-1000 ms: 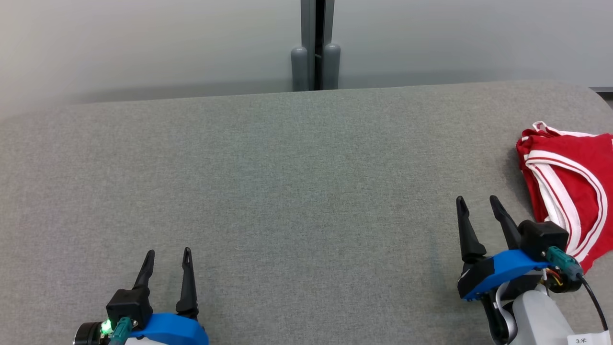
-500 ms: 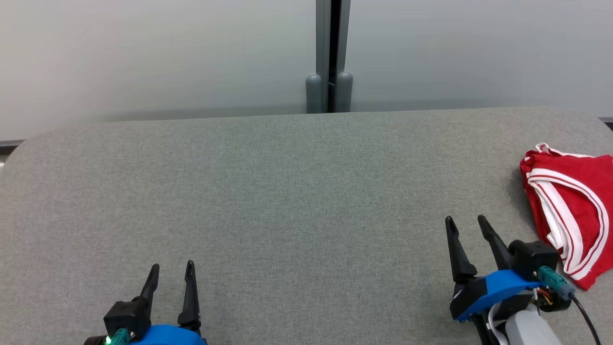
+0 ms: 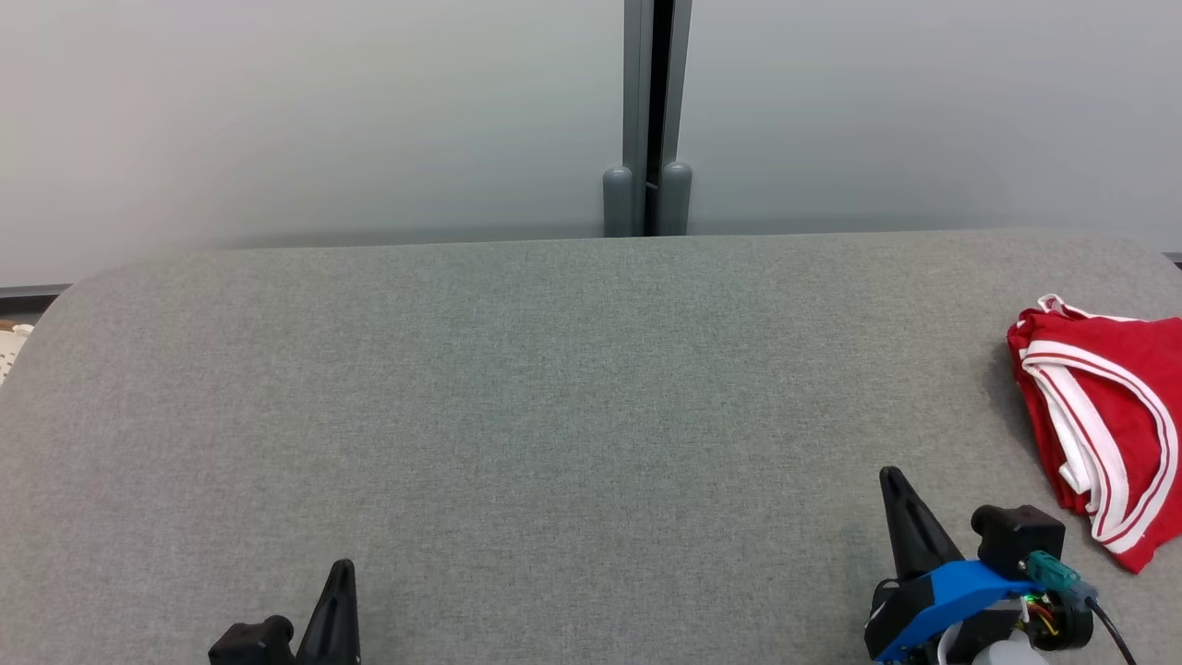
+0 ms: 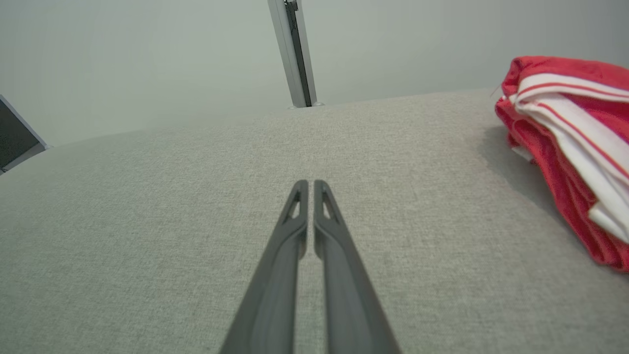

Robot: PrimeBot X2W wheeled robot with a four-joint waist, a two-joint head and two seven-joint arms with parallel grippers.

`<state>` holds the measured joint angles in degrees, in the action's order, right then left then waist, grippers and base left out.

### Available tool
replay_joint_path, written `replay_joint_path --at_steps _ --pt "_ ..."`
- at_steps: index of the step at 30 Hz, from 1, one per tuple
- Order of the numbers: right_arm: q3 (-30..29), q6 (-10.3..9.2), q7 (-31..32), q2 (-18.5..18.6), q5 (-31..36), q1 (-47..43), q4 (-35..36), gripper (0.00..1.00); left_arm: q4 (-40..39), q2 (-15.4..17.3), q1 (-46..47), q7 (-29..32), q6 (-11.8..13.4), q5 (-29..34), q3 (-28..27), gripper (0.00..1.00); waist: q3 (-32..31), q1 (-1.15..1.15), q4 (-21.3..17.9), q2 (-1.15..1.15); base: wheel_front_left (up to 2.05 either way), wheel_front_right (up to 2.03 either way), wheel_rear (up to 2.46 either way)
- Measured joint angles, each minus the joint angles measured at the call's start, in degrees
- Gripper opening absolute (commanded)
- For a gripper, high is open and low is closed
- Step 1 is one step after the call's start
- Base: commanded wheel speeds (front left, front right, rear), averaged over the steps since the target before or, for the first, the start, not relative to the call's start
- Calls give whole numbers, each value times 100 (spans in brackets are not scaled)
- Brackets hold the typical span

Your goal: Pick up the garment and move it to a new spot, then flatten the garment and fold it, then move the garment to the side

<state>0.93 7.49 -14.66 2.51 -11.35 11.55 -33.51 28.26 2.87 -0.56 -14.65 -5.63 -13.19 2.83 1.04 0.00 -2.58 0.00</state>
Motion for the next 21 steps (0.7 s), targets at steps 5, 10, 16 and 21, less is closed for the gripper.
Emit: replay_joint_path --at_steps 5,10,16,21 --pt "-77 0 182 -10 -460 -42 -1 0 21 -4 -27 176 -2 -457 -58 0 -4 0 10 0 0 0 0" --pt "-116 0 303 -10 -993 -51 151 0 -86 -4 -21 298 -5 -988 -112 0 -7 0 21 0 0 0 0" --pt "-146 0 437 -10 -1608 -126 312 0 -211 -4 -6 442 -25 -1572 -190 0 -11 1 33 0 0 0 0" --pt "-181 0 554 -10 -2069 -143 443 0 -303 -5 71 557 -31 -2038 -224 0 -14 0 43 0 0 0 0"
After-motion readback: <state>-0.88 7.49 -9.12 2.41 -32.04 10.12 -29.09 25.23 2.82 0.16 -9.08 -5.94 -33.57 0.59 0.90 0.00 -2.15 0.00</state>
